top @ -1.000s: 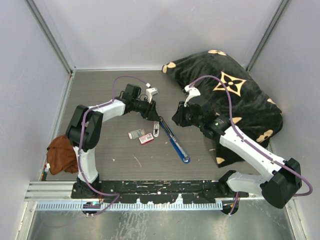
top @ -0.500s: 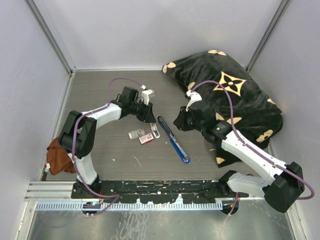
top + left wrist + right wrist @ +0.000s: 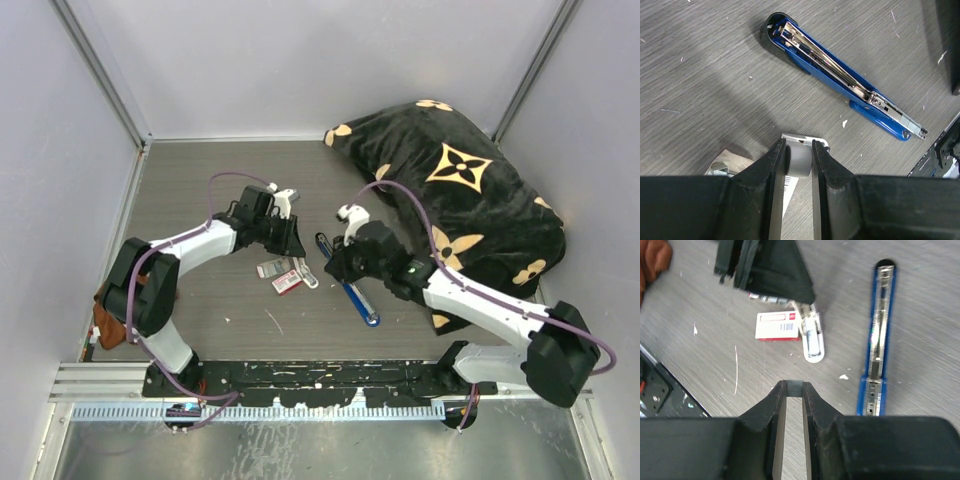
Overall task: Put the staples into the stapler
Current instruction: Adjust the stapler at the center of the board.
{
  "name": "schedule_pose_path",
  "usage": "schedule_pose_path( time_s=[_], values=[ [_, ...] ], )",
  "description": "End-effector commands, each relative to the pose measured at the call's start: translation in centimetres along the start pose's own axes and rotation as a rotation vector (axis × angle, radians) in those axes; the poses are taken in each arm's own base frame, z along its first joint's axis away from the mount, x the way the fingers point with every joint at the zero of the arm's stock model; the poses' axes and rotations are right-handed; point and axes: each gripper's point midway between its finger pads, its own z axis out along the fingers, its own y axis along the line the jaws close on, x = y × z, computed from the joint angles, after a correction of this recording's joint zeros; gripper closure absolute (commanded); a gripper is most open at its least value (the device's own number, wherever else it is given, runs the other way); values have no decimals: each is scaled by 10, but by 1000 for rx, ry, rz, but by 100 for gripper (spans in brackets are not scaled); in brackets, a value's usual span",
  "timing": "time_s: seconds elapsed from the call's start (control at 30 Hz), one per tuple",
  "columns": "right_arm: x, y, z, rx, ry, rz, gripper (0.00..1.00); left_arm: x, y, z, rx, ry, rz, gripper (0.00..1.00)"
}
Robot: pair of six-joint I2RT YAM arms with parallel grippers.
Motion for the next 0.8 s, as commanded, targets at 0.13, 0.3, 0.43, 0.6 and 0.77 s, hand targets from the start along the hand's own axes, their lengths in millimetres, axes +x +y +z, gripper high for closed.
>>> schedule_pose_path(
  time_s=[0.13,0.3,0.43,0.6,0.77],
  values=[
    [22,29,35,-22,-14,-161,91,25,-8,2,-3,30,-95,98],
    [40,31,51,-19,-15,-189,91,27,-14,7,19,45,-92,99],
    [50,22,65,6,-4,-227,91,29,-20,11,41,60,-74,99],
    [50,14,75,35,1,-268,92,30,-25,12,57,66,-54,99],
    [47,6,81,43,2,-264,92,30,-25,13,58,77,-51,99]
  ],
)
